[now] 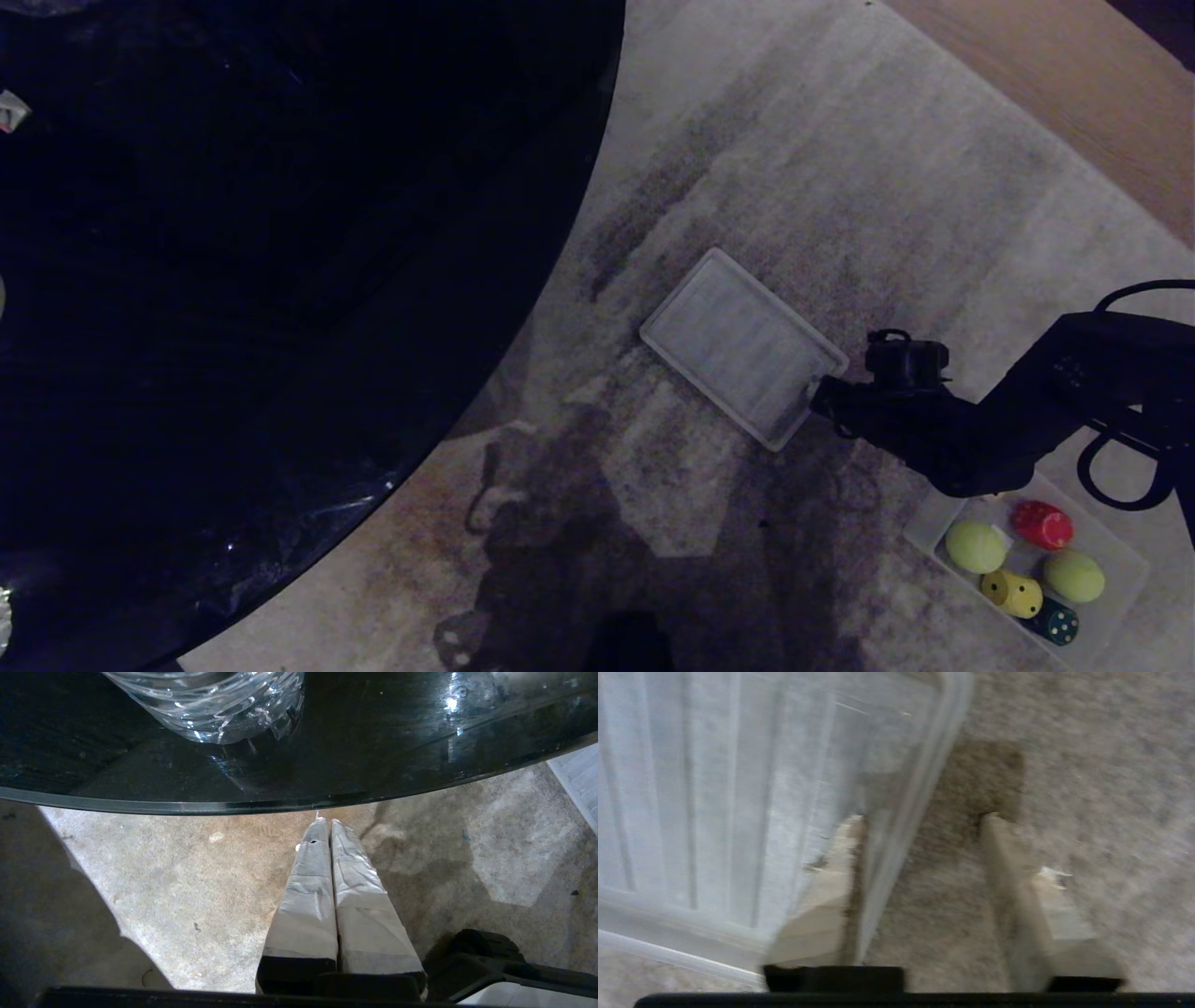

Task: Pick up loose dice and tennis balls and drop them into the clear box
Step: Close the lid

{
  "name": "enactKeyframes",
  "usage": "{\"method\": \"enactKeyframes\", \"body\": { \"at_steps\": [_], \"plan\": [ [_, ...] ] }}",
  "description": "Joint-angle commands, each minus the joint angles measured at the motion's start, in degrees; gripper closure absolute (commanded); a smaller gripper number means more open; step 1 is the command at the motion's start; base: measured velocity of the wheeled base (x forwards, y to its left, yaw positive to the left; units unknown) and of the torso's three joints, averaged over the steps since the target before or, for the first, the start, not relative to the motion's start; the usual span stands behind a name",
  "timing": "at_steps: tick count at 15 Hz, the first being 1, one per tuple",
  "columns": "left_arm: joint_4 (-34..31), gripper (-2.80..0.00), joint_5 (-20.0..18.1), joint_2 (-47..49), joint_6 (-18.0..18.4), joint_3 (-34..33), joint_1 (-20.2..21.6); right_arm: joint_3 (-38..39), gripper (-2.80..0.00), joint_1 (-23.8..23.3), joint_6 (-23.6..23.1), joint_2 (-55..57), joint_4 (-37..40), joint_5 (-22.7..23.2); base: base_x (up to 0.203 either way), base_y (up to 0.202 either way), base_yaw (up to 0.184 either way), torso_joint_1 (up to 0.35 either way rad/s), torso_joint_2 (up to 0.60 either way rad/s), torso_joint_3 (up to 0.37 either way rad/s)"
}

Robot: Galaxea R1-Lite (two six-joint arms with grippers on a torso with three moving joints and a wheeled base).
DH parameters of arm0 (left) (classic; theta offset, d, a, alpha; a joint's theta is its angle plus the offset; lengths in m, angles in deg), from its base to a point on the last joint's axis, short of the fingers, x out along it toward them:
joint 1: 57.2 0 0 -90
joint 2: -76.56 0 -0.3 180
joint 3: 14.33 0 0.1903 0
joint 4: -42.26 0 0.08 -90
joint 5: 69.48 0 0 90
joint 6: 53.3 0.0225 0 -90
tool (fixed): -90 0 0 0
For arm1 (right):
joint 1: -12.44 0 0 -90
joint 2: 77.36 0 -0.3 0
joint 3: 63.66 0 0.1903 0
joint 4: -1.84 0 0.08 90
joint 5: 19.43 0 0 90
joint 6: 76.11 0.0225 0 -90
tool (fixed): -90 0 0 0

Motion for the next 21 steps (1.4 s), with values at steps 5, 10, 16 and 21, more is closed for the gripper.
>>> {"method": "enactKeyframes", "body": {
  "at_steps": [5, 10, 16, 21],
  "plan": [
    [0.0, 0.0, 0.0, 0.1, -0.1, -0.1, 0.0, 0.1, 0.0, 0.4, 0.1, -1.5, 0.0, 0.0, 0.0, 0.0, 0.0, 0.0, 0.0, 0.0],
    [0.0, 0.0, 0.0, 0.1, -0.1, -0.1, 0.0, 8.8, 0.0, 0.4, -0.1, -15.8, 3.5, 0.0, 0.0, 0.0, 0.0, 0.0, 0.0, 0.0],
    [0.0, 0.0, 0.0, 0.1, -0.1, -0.1, 0.0, 24.3, 0.0, 0.6, -5.0, -50.9, 17.9, 0.2, 0.0, 0.0, 0.0, 0.0, 0.0, 0.0],
    [0.0, 0.0, 0.0, 0.0, -0.1, -0.1, 0.0, 40.6, 0.0, 0.6, -11.2, -84.2, 32.7, 0.3, 0.0, 0.0, 0.0, 0.0, 0.0, 0.0]
  ]
}}
